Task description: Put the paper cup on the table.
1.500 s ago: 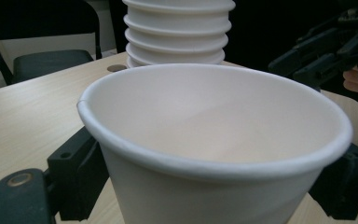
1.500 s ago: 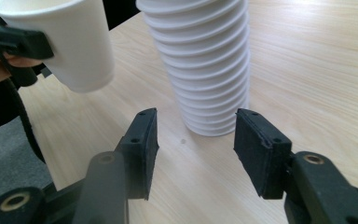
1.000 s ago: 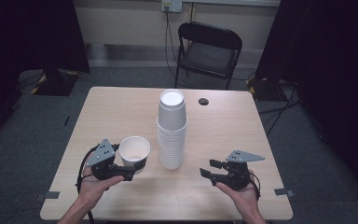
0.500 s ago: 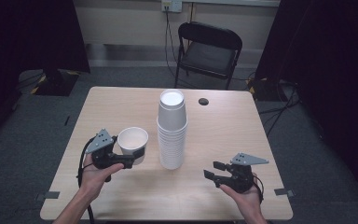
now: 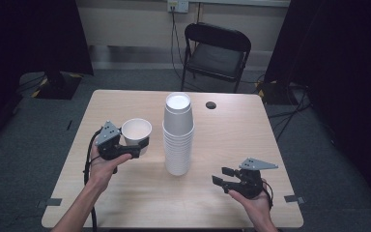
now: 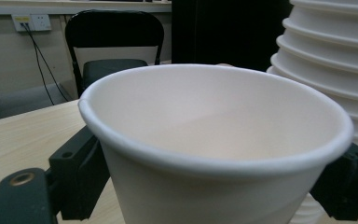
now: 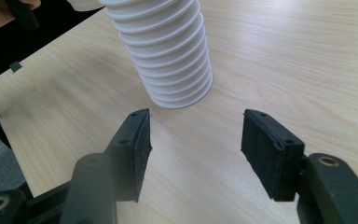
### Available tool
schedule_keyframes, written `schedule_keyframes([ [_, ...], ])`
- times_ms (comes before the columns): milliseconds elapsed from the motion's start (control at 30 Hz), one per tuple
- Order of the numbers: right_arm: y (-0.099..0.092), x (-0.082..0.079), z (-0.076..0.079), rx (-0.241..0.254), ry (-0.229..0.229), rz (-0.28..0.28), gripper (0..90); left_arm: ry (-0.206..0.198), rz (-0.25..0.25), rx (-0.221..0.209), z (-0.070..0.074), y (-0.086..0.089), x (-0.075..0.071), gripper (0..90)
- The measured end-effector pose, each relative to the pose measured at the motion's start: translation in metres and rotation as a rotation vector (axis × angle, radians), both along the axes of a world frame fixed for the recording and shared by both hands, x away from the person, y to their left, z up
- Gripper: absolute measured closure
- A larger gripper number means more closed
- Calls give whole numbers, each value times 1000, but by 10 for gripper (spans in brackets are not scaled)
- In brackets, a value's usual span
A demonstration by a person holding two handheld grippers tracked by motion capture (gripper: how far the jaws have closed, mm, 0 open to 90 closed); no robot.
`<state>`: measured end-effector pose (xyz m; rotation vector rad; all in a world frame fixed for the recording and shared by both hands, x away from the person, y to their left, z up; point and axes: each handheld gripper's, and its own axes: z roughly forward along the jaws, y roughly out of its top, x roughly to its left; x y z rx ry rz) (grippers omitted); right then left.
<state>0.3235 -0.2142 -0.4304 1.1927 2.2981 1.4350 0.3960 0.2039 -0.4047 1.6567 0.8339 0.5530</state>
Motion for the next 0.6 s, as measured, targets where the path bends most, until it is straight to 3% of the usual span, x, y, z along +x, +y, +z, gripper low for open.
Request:
schedule_keyframes([
  [133, 0, 1, -1, -2, 8, 0, 428, -7, 9, 20, -1, -1, 9, 127],
  [333, 0, 2, -1, -6, 3, 0, 428, 27, 19, 26, -13, -5, 23, 125],
  [433, 0, 1, -2, -6, 8, -5, 428, 37, 24, 62, -22, -7, 27, 125],
  [500, 0, 0, -2, -6, 7, -5, 428, 62, 30, 31, -28, -7, 30, 125],
  [600, 0, -2, -1, -6, 3, -5, 428, 71, 46, 44, -36, -5, 35, 125],
])
